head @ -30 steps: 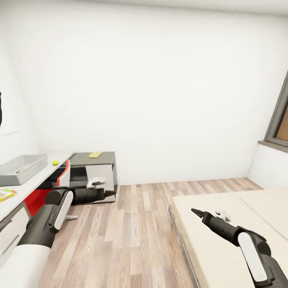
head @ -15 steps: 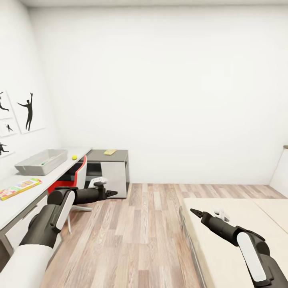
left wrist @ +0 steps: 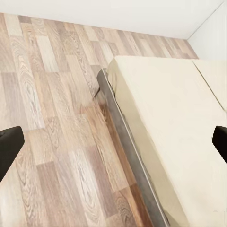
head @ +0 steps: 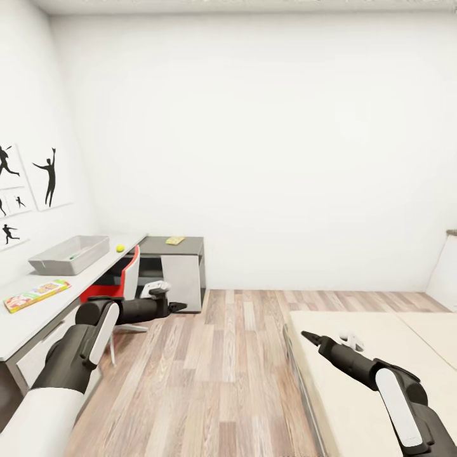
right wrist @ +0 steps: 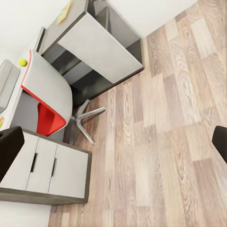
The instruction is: Put all the toys in the child's room - the three board games (two on the bed and one on the table), the two jigsaw puzzles on the table, and the tennis ball on the table - inside the toy box on the table in the child's room.
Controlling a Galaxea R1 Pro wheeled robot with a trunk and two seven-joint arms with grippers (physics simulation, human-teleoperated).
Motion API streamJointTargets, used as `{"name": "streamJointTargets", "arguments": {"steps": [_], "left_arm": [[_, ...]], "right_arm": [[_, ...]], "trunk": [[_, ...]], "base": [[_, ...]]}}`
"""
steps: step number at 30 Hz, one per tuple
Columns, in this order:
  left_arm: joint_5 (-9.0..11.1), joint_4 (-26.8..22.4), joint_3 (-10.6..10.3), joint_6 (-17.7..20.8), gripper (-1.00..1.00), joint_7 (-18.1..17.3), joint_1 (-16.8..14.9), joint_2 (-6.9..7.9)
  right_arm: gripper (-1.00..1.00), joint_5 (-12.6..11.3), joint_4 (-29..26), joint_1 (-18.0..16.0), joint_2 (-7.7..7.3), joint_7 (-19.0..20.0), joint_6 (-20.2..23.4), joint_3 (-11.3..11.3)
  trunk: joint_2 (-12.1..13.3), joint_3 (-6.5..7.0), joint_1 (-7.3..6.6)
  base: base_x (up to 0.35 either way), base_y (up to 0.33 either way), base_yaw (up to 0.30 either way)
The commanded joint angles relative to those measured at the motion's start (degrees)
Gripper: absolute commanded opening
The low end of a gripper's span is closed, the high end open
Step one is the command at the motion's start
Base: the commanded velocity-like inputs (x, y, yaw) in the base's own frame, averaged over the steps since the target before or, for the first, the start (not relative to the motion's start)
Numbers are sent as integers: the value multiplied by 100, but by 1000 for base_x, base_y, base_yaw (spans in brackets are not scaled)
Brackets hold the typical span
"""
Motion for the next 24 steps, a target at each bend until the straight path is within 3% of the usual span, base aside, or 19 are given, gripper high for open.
{"name": "streamJointTargets", "arguments": {"steps": [1, 24], "left_arm": [[19, -1, 7, 38, 100, -6, -2, -1], [16, -1, 4, 38, 100, -6, -2, -3]], "right_arm": [[100, 22, 0, -3, 2, 34, 29, -10], [100, 21, 0, -3, 3, 32, 29, -7]], "trunk": [[-4, 1, 2], [-4, 48, 2]], "base": [[-31, 0, -131], [-41, -4, -103]]}}
